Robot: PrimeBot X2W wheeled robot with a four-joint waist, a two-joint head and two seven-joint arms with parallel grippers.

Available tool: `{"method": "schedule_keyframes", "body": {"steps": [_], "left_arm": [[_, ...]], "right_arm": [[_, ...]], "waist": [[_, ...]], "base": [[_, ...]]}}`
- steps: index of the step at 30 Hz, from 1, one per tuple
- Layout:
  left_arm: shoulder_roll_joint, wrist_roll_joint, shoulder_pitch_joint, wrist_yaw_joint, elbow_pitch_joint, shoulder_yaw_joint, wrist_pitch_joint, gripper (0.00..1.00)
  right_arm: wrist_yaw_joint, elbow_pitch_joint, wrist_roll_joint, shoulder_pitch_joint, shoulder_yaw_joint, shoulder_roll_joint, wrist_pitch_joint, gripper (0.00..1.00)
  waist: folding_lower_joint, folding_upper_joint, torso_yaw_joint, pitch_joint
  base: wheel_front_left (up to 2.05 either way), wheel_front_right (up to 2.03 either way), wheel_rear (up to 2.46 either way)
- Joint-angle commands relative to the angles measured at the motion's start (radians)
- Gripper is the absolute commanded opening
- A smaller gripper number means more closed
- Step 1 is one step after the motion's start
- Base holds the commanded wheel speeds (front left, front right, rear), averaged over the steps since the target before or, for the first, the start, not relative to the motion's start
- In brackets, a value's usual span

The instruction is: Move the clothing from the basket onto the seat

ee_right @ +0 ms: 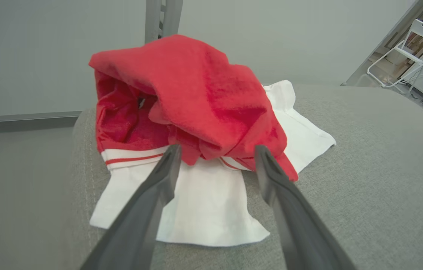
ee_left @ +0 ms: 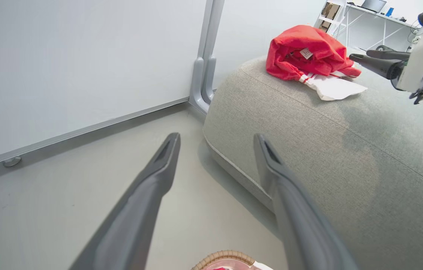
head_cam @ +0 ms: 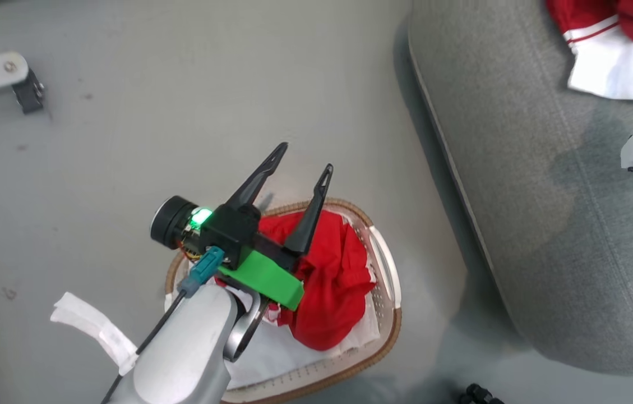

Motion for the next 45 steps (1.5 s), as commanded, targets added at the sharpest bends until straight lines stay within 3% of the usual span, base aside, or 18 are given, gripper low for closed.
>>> {"method": "schedule_keyframes", "body": {"steps": [1, 16, 28, 36, 45], "left_arm": [[-0.004, -0.002, 0.024, 0.006, 0.006, 0.016, 0.000, 1.00], [-0.045, -0.004, 0.201, 0.027, 0.026, 0.256, 0.000, 1.00], [-0.058, 0.012, 0.361, 0.045, -0.007, 0.425, 0.000, 1.00], [-0.059, -0.009, 0.454, 0.048, -0.018, 0.456, 0.000, 1.00], [-0.059, -0.048, 0.508, 0.062, -0.022, 0.438, 0.000, 1.00]], "right_arm": [[-0.001, -0.007, 0.006, 0.021, 0.016, -0.002, 0.000, 1.00], [-0.001, -0.075, 0.074, 0.088, 0.208, 0.063, 0.000, 1.00], [-0.001, -0.196, 0.141, 0.326, 0.320, 0.133, 0.000, 1.00], [-0.001, -0.260, 0.244, 0.468, 0.406, 0.136, 0.000, 1.00], [-0.001, -0.321, 0.306, 0.591, 0.416, 0.136, 0.000, 1.00]], "waist": [[0.0000, 0.0000, 0.016, -0.101], [0.0000, 0.0000, 0.122, -0.345], [0.0000, 0.0000, 0.193, -0.446], [0.0000, 0.0000, 0.197, -0.486], [0.0000, 0.0000, 0.194, -0.532]], "base": [[0.00, 0.00, 0.00], [0.00, 0.00, 0.00], [0.00, 0.00, 0.00], [0.00, 0.00, 0.00], [0.00, 0.00, 0.00]]}}
